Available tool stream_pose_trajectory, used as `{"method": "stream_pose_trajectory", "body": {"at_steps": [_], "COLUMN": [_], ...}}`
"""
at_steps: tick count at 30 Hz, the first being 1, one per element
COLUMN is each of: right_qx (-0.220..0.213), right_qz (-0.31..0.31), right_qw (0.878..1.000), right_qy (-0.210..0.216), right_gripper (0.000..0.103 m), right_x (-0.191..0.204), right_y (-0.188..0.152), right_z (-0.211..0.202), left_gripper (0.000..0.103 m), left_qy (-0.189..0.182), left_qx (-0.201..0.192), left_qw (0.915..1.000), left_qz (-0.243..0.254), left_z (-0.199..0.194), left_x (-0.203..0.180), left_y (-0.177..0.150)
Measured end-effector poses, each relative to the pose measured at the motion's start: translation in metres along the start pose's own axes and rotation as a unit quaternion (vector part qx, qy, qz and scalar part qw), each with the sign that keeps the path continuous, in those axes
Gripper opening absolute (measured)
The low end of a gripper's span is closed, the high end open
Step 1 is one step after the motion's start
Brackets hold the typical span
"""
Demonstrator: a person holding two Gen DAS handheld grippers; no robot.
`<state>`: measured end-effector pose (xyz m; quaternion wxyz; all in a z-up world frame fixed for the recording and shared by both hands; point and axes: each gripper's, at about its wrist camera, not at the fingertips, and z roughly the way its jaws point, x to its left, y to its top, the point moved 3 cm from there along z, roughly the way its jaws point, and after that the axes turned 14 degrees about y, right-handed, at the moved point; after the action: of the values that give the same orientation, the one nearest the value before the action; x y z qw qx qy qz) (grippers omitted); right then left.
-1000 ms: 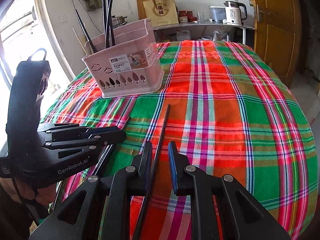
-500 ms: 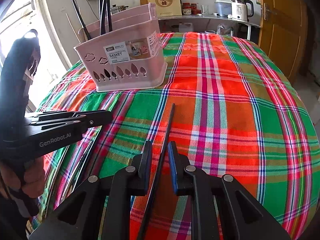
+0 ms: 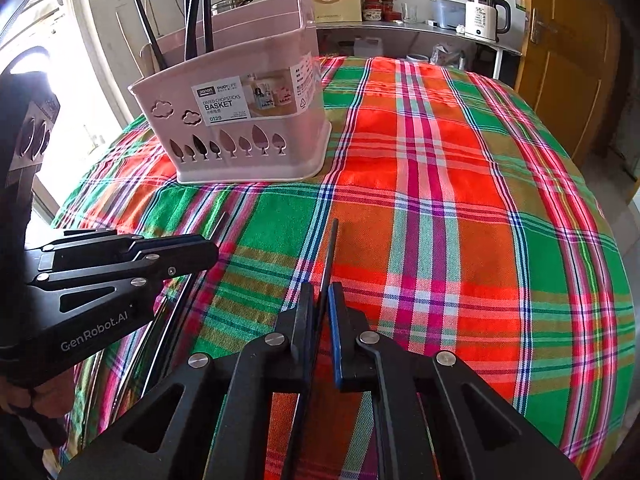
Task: Organize utensils
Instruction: 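Grasp a wooden chopstick with the left tool while the right tool grasps a black chopstick, then lift both held chopsticks and carry them over the pink basket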
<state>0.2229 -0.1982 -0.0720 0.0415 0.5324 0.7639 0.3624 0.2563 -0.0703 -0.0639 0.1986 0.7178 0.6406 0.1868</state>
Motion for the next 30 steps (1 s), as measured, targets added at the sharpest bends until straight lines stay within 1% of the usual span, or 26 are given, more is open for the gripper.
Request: {"method": "stream_pose_trajectory", "body": {"at_steps": [5,11,17,21,25,30], "right_qx": [-0.029,-0.082,-0.141,-0.173,-0.193,-0.202], "right_qz": [-0.005,-0.018,-0.04,-0.053,-0.062,-0.068], "right_qw": [1.0,0.996,0.989,0.983,0.979,0.977], "right_qy": [0.009,0.018,0.023,0.023,0.022,0.022], "right_gripper": [0.006,0.005,0.005,0.005,0.005,0.005], "right_x": [0.008,0.024,0.042,0.053,0.058,0.061], "right_y": [0.005,0.019,0.034,0.04,0.044,0.044], "right_z": [-0.021,-0.061,-0.109,-0.135,-0.153,-0.162], "left_gripper": [0.006,0.005,0.004,0.004,0.004,0.004], "left_qy": [-0.017,-0.034,-0.045,-0.047,-0.048,-0.047], "left_qx": [-0.021,-0.066,-0.129,-0.165,-0.189,-0.2], "left_qw": [0.9996,0.9971,0.9904,0.985,0.9808,0.9787], "left_qz": [-0.011,-0.019,-0.018,-0.013,-0.006,-0.004], "left_z": [-0.018,-0.064,-0.125,-0.158,-0.18,-0.193], "left_x": [0.004,0.011,0.017,0.019,0.021,0.021], "left_y": [0.004,0.015,0.028,0.037,0.038,0.037]}}
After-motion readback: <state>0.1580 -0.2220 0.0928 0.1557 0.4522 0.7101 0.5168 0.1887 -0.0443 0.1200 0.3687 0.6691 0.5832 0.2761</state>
